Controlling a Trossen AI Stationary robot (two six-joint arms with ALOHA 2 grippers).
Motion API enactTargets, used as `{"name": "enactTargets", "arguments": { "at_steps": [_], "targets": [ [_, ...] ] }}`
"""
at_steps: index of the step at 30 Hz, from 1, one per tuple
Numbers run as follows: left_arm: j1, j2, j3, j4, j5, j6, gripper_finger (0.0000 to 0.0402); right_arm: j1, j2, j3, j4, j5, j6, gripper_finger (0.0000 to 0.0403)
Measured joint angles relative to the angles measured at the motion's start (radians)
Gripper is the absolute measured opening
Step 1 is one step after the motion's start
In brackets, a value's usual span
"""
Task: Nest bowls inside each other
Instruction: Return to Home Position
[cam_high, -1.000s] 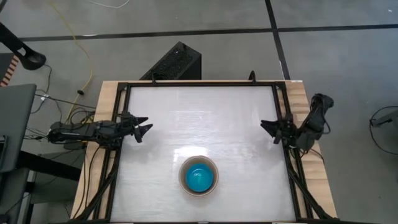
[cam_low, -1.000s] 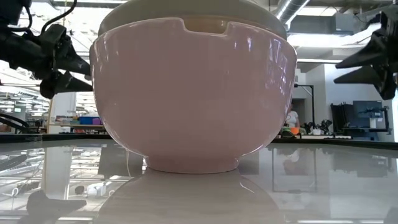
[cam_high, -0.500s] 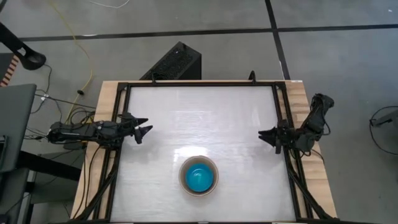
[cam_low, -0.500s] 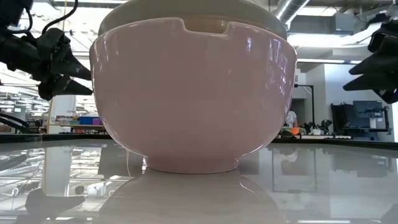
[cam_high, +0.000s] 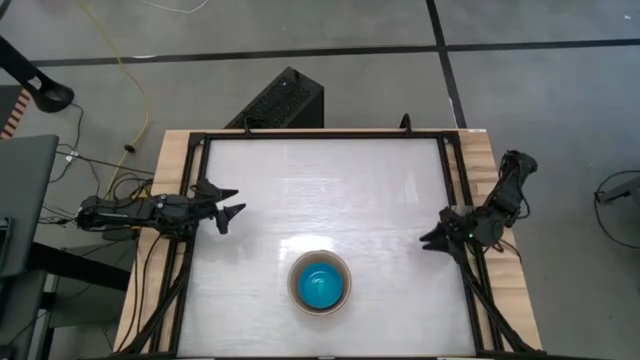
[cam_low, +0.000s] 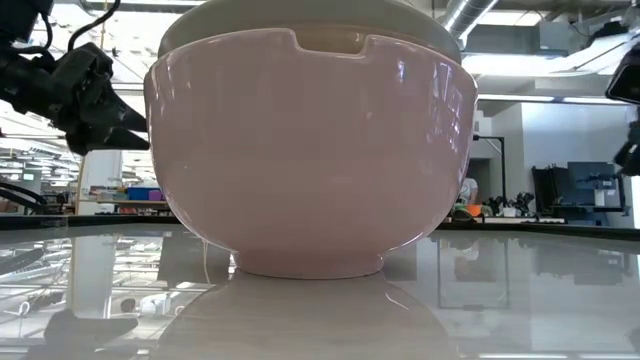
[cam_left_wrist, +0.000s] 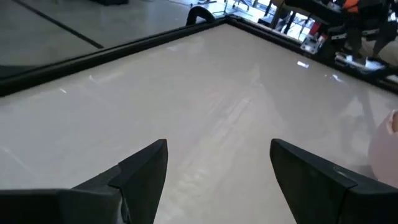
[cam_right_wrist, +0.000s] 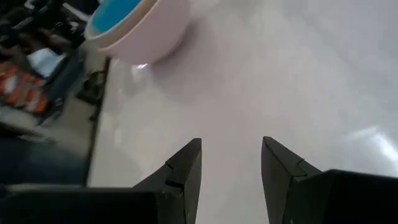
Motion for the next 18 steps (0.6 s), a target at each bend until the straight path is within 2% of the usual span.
{"name": "enactTargets", "arguments": {
  "at_steps": [5, 18],
  "targets": [
    [0.000, 0.000, 0.000, 0.000, 0.007, 0.027, 0.0272, 0.005, 0.000, 0.000, 0.041, -0.106, 0.014, 0.0134],
    [0.000, 0.000, 0.000, 0.001, 0.019, -0.004, 0.0272, 0.004, 0.000, 0.000, 0.062, -0.091, -0.008, 0.0134]
  ]
}}
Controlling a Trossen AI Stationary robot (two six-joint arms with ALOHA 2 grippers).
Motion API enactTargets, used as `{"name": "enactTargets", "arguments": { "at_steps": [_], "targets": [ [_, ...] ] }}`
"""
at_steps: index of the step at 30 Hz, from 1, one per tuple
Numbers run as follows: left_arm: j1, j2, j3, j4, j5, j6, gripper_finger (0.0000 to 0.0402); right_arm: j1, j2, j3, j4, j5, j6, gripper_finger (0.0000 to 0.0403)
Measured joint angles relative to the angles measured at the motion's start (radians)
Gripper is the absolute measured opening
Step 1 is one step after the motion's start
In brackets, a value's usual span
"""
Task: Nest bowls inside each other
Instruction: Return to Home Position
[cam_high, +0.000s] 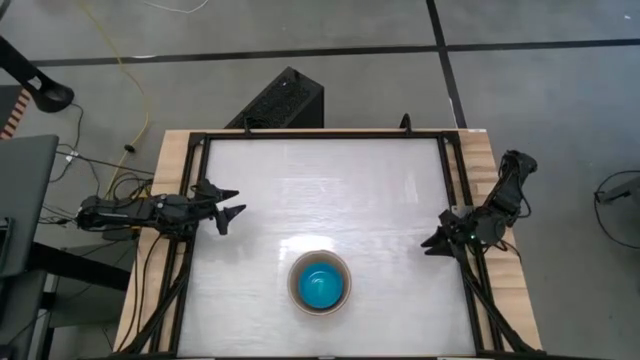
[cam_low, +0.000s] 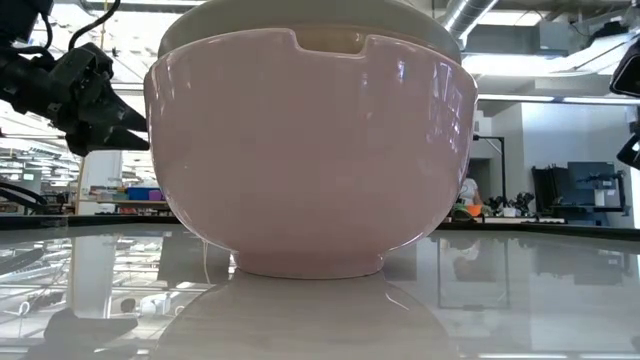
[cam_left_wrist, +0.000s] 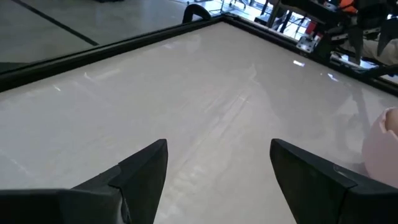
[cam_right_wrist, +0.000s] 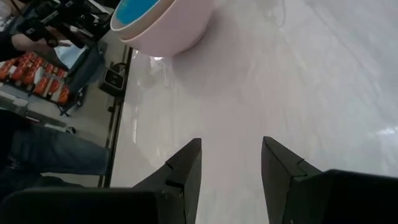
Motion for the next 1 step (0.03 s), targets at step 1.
{"name": "enactTargets", "arguments": {
  "at_steps": [1],
  "targets": [
    [0.000, 0.000, 0.000, 0.000, 0.000, 0.000, 0.0272, 0.000, 0.000, 0.000, 0.000, -0.001, 0.000, 0.0134]
  ]
}}
